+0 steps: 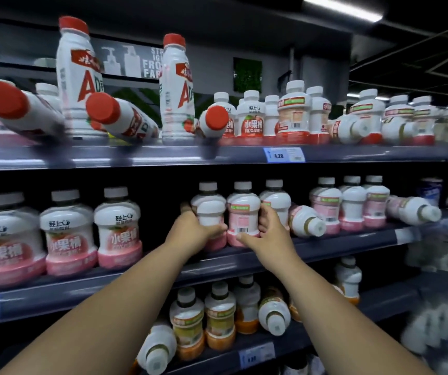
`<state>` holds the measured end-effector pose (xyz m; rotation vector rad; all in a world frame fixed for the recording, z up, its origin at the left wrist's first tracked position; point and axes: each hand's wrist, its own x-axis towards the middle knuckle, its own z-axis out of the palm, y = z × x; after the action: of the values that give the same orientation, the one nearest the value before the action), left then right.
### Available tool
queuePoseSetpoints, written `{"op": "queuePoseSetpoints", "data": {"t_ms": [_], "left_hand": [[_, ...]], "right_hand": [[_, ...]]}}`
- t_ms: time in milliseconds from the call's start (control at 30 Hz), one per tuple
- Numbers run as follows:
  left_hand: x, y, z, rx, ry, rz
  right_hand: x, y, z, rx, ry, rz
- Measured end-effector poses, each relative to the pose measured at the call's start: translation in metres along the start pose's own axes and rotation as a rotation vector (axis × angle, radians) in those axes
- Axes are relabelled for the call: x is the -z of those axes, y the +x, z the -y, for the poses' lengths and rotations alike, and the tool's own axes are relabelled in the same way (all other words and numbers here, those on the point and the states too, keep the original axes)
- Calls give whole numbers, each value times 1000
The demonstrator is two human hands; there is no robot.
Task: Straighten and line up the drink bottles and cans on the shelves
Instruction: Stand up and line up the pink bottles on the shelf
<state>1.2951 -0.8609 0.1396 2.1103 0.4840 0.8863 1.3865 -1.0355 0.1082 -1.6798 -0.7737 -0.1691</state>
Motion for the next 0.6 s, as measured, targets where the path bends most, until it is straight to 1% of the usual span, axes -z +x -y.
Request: {"op": "queuePoseSetpoints", "data": {"t_ms": [133,233,333,400,467,533,600], "left_hand": [[11,3,7,-6,6,14],[29,-1,15,-16,3,-27],[39,-10,21,-24,-85,-62],[40,-16,21,-15,-135,-78],[39,-18,20,-4,-127,-111],[39,-18,23,-5,-75,-140],[39,-19,23,-10,-61,-114]], "right_hand": [[-3,7,2,0,-30,-14],[-9,15,5,-1,-23,64],[-19,27,9,31,-83,99],[-24,34,14,35,-132,174],[-27,37,17,21,-173,255],[-28,36,14,30,-197,247],[-26,33,9,50,-188,225]]}}
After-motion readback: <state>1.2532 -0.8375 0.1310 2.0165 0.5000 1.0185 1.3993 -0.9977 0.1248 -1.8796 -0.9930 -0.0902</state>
